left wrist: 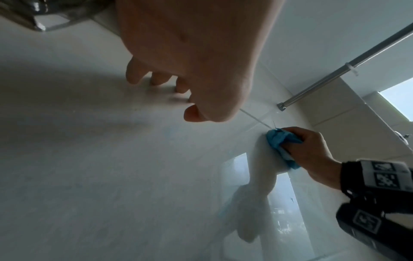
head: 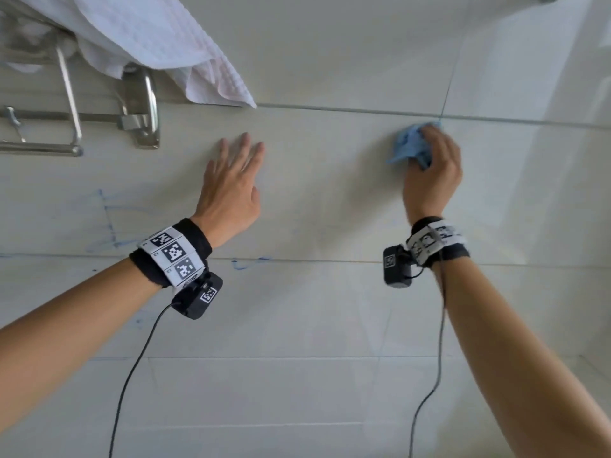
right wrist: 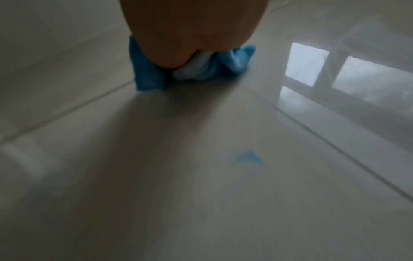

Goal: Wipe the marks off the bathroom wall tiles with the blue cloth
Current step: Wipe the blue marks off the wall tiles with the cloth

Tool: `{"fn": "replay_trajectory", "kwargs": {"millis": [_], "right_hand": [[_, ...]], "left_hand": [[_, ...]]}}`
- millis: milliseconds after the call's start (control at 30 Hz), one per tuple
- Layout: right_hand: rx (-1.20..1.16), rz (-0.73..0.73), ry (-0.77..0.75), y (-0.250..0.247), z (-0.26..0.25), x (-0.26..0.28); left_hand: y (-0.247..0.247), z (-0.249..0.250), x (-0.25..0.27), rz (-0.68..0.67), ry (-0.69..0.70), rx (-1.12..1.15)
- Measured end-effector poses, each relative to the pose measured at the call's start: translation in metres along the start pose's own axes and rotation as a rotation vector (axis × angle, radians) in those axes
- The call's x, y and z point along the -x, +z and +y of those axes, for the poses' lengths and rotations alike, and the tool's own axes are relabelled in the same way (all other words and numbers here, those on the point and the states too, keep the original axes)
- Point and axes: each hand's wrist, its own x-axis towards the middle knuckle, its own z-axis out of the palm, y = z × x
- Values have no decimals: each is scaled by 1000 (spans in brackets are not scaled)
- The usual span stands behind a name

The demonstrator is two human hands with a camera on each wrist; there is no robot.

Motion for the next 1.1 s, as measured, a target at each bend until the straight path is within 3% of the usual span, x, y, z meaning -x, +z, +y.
{"fn": "replay_trajectory", "kwargs": {"millis": [200,300,400,500,567,700,767,867,1100], "right_hand": [[-80,-108,-282,39,-2,85],[-105,-241,-453,46,2,116],[-142,-385,-566,41,3,124],[-161,-467,-580,24,0,105],[-156,-393,-519,4,1,82],[-100,-85,-373,-34,26,20],[-70,-38,-291,-37,47,5],[-51,-39,-209,-26,67,26],[-80,63,-282,5,66,96]], "left_hand": [[14,-2,1,75,13,-102],[14,2,1,92,-14,-88],[10,8,2,84,-25,-72],[5,13,3,65,-48,-70],[4,19,4,71,-17,-76],[3,42,-12,102,86,-111],[3,54,-26,126,105,-105],[7,58,-39,140,90,-98],[17,57,-44,132,71,-88]]}}
